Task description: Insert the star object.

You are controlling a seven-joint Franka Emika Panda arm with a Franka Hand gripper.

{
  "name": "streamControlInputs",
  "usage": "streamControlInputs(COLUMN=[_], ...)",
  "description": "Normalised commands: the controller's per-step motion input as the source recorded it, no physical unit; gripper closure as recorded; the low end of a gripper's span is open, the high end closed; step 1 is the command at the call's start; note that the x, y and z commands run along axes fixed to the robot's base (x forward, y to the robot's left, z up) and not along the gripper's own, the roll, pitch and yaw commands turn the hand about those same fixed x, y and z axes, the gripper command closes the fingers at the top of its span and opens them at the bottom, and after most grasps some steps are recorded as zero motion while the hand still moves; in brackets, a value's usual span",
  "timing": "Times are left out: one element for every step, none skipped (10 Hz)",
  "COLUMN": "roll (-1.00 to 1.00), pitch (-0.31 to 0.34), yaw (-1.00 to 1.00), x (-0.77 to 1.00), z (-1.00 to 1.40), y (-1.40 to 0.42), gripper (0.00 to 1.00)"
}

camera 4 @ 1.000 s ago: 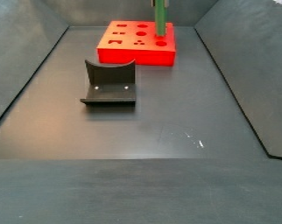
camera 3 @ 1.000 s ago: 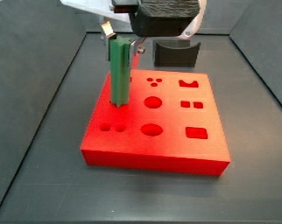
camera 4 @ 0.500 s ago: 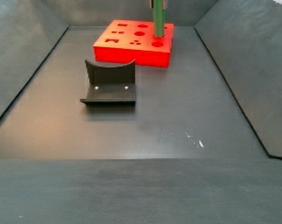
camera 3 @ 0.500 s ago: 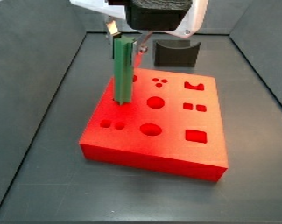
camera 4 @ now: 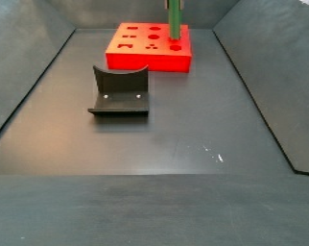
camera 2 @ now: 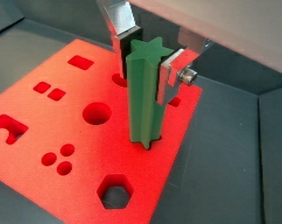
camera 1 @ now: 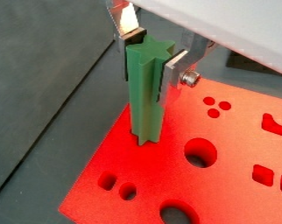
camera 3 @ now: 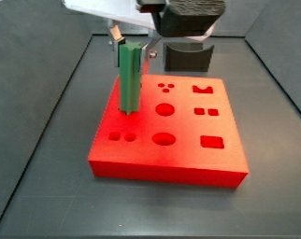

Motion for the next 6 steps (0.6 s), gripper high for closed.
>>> streamControlInputs(roll=[0.18,0.13,-0.01,0.00,0.10,0.13], pitch=[0.000,0.014,0.000,0.000,-0.033,-0.090], yaw=[0.66,0.36,0.00,0.00,0.00,-0.02], x=[-0.04,0.00,0.00,0.00,0.00,0.00], z=[-0.19,0.00,0.00,-0.02,-0.44,-0.98], y=[-0.03,-0.16,0.00,0.00,-0.03,0.00], gripper=[1.00,1.00,1.00,1.00,1.00,1.00])
